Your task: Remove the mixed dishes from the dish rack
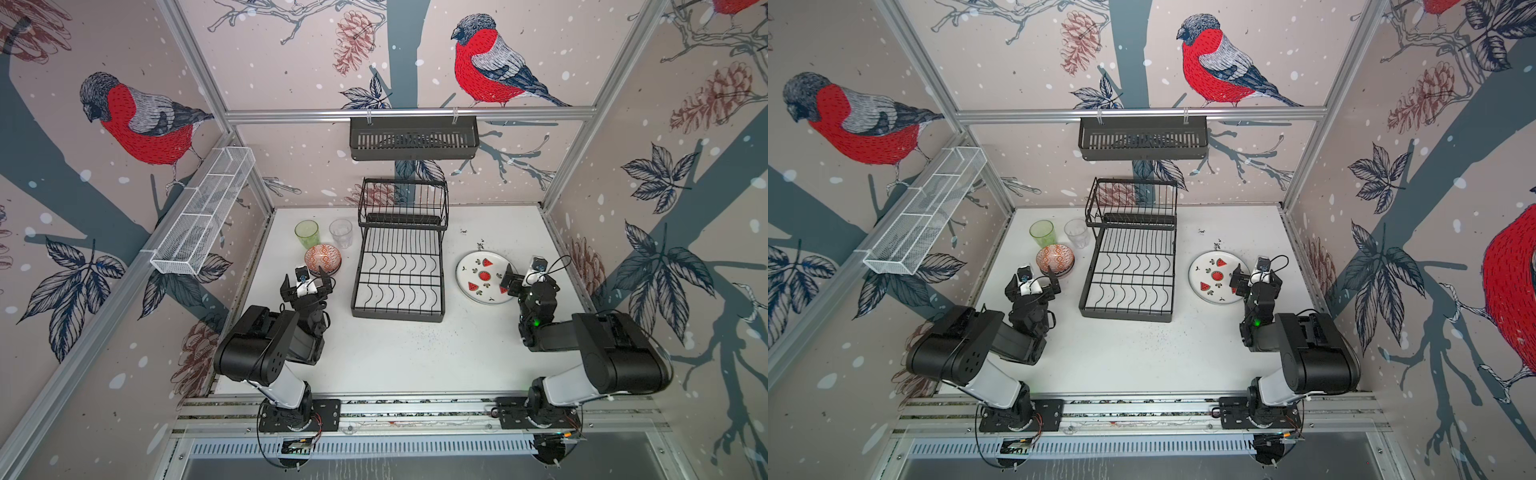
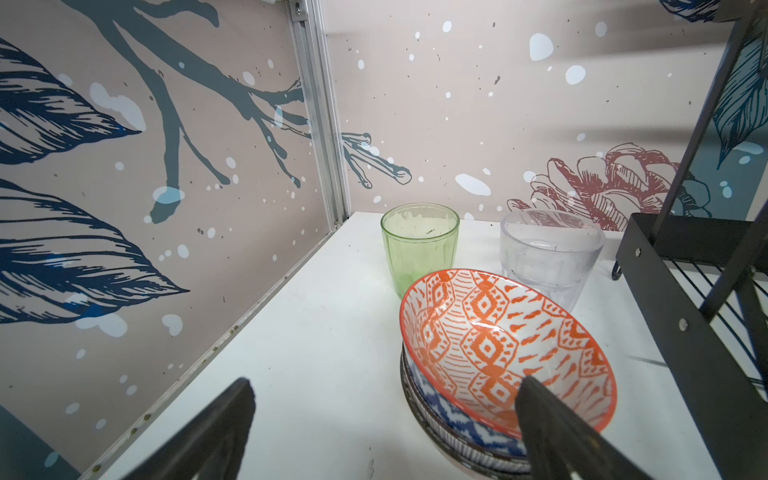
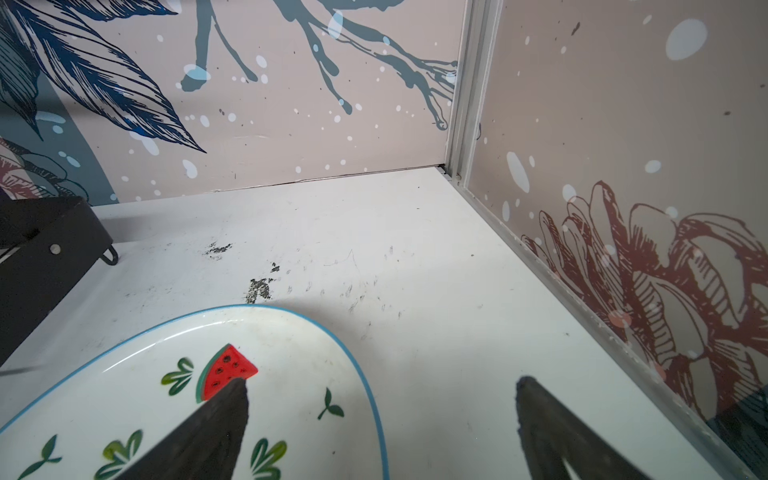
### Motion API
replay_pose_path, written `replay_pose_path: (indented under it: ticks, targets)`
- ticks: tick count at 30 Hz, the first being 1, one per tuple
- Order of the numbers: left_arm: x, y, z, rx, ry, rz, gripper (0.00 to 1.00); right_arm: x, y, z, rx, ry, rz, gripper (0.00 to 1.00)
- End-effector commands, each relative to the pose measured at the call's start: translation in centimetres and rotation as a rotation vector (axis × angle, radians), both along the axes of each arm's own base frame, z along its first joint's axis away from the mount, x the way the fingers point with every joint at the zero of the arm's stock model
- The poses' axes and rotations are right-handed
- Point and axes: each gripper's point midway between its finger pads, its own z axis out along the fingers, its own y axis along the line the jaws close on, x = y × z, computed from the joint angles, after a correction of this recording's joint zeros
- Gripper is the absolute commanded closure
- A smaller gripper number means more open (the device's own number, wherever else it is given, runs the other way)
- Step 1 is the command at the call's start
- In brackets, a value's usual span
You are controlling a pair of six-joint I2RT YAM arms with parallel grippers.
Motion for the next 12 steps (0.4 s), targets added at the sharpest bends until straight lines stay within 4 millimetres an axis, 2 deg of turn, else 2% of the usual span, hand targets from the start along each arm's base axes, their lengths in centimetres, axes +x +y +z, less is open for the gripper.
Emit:
replay_pose_path:
  ticks: [1,12]
  targets:
    - [0.04,0.15,0.37,-0.009,-0.018,0.009,0.02,0.23,0.16,0.63,0.012,-0.025,0.007,0.0]
    - [0.36,0.04,0.32,-0.011,-0.01,-0.001,0.02,0.29,0.1,0.52,0.011,-0.02,0.003,0.0]
